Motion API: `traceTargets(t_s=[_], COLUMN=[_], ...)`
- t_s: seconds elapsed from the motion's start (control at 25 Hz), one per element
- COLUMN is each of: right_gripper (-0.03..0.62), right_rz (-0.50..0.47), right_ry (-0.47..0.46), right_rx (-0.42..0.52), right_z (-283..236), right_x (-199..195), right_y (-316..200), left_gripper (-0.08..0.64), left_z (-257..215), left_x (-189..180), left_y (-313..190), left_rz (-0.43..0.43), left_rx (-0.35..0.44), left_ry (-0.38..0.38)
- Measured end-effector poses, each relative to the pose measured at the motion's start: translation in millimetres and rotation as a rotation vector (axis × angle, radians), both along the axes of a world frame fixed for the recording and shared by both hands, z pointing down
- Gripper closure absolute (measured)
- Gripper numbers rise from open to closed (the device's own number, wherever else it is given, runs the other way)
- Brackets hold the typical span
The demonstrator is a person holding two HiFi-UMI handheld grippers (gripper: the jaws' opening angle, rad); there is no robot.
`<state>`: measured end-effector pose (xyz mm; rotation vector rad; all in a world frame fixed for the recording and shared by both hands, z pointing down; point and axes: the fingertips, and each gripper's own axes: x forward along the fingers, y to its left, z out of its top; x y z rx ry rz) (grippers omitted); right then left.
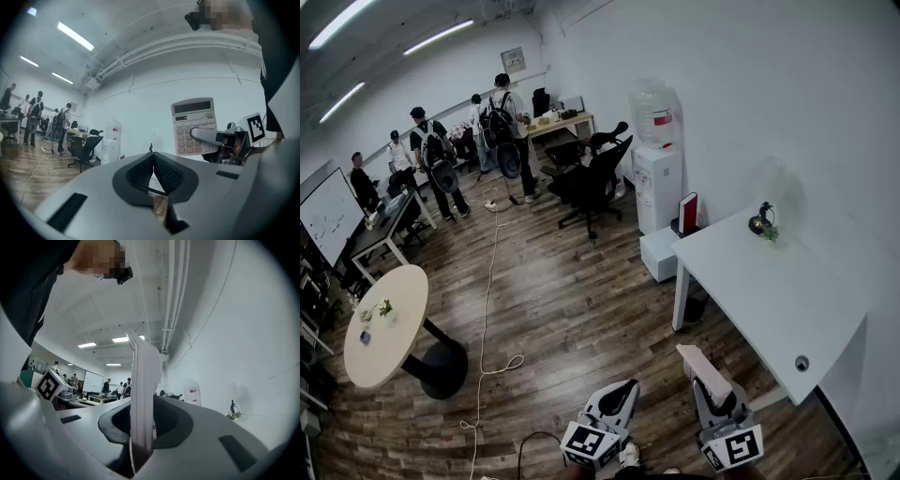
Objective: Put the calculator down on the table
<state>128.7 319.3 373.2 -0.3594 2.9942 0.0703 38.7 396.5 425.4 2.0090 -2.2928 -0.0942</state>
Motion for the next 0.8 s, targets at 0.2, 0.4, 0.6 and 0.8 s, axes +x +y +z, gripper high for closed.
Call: traceTargets(t_s=[0.2,0.4,0.6,0.8], right_gripper=[0.506,0.505,0.502,0.502], right_rz=[-0.001,0.028,0.047,0.074], right_ry=[0.022,0.005,-0.05,-0.062], right_rx=[-0.019,-0.033,-0.096,-0.161], right_z=[4,1,-2,6], right_x=[8,6,-7,-21], right_y=[6,3,-6,-12], left_gripper=[0.54,0.54,0.54,0.54], left_z=[4,-4,0,-2], left_x=[7,-1,-33,-45], left_y=[7,6,10,5], left_rz=[0.013,-0.004,-0.052,0.015], left_rx=[-0.024,-0.007,-0.003,0.001], left_ry=[-0.009,-0.018,-0.047,-0.035])
